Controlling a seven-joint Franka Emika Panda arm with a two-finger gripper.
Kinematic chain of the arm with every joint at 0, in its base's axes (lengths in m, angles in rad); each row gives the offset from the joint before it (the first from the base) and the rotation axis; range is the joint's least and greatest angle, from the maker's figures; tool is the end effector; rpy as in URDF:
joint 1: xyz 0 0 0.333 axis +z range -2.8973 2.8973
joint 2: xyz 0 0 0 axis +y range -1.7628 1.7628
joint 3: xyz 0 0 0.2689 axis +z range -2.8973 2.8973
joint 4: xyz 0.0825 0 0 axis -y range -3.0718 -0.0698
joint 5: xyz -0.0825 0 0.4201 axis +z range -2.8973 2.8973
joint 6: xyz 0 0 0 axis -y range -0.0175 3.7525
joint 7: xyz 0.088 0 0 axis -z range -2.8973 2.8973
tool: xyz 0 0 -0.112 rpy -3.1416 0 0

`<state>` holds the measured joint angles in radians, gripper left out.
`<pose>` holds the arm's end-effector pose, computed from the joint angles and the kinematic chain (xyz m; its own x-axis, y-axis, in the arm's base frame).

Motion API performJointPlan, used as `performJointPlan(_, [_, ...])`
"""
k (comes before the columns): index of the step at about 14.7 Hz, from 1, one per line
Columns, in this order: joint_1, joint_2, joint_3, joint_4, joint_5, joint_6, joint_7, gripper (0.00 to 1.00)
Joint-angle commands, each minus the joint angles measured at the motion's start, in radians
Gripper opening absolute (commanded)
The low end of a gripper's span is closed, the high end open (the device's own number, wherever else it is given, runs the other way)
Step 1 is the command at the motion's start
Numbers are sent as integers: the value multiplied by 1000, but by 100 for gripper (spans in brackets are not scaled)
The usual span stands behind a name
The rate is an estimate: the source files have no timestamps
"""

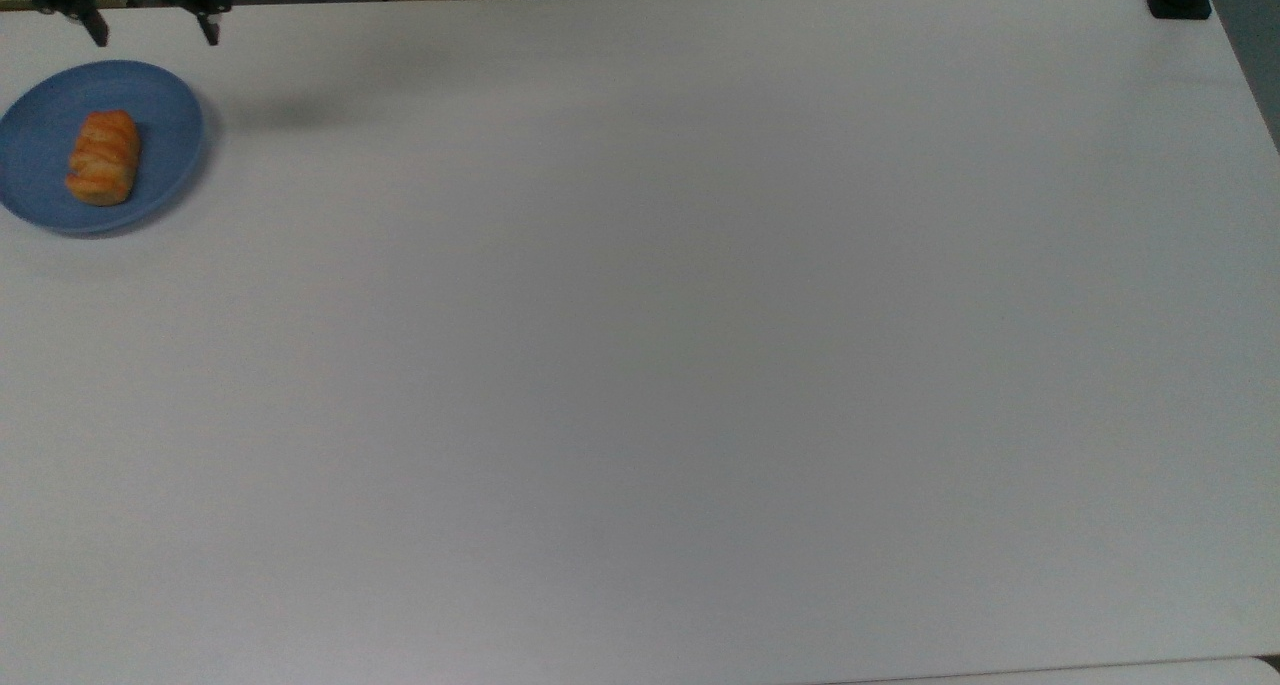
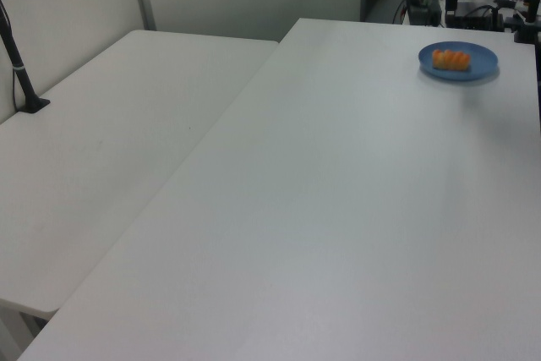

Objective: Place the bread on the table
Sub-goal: 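Lower the gripper onto the orange bread roll and close it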

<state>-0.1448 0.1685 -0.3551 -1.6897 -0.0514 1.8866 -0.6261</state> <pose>0.5666 -0.3035 0.4416 0.9889 0.1446 -0.0328 0.1474 -0.9831 0.1090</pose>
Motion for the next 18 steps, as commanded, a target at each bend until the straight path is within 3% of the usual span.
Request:
performJointPlan(1, [-38, 86, -47, -7, 21, 173, -49, 100])
performJointPlan(7, [-76, 199, -47, -61, 24, 373, -49, 100])
performJointPlan(14, [-108, 270, -48, -68, 22, 448, -40, 100])
performJointPlan(15, [-111, 272, -48, -73, 22, 457, -40, 96])
performJointPlan(18, [-111, 286, -48, -90, 22, 485, -40, 70])
